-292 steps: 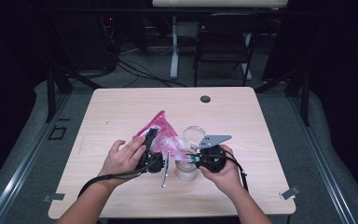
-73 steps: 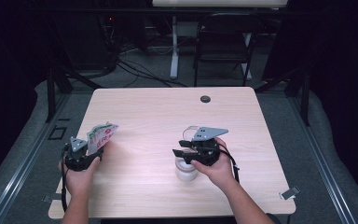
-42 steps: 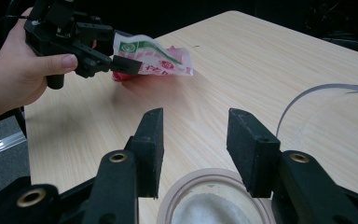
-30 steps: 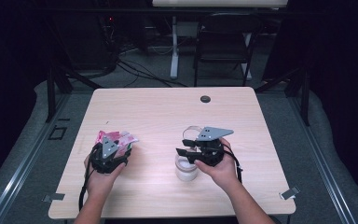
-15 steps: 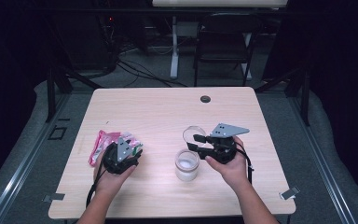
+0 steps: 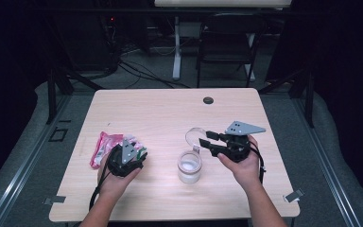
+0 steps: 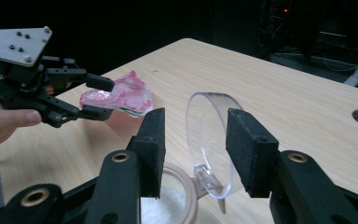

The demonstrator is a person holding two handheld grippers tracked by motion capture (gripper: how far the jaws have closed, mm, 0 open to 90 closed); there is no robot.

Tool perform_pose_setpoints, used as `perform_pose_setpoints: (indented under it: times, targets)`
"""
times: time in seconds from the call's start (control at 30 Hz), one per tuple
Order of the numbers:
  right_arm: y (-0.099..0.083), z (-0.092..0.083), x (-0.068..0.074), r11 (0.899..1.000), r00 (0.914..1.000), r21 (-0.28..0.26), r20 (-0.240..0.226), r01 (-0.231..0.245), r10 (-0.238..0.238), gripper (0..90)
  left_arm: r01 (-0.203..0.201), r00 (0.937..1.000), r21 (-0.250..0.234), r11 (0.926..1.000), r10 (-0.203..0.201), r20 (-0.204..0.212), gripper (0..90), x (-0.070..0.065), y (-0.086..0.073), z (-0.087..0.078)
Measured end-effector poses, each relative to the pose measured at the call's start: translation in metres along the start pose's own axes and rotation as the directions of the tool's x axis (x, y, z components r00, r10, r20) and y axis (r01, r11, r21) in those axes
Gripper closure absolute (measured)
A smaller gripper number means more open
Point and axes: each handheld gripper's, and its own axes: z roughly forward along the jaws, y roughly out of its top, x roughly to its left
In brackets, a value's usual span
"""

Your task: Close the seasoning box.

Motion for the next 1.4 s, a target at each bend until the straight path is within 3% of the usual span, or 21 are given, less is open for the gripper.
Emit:
perform_pose_setpoints:
  times: [0.7,0.87,1.03,1.4]
  targets:
    - [-0.004,-0.01,-0.021,0.999,0.9975,-0.01,0.055,-0.045,0.045,59.1,0.0,0.9998,-0.026,0.9997,0.0,0.022,43.3,-0.006,0.003,0.0]
    - [-0.006,-0.01,-0.025,0.998,0.9958,-0.012,0.072,-0.056,0.057,60.6,-0.015,0.9995,-0.028,0.9995,0.016,0.027,43.3,-0.009,0.005,-0.001]
    - [-0.009,-0.011,-0.03,0.998,0.9938,0.002,0.092,-0.063,0.063,67.8,-0.032,0.9988,-0.03,0.999,0.034,0.035,43.4,-0.014,0.006,-0.001]
    - [-0.014,-0.007,-0.04,0.996,0.9889,0.028,0.127,-0.082,0.078,73.6,-0.048,0.9983,-0.037,0.9982,0.049,0.03,46.2,-0.018,0.007,-0.004]
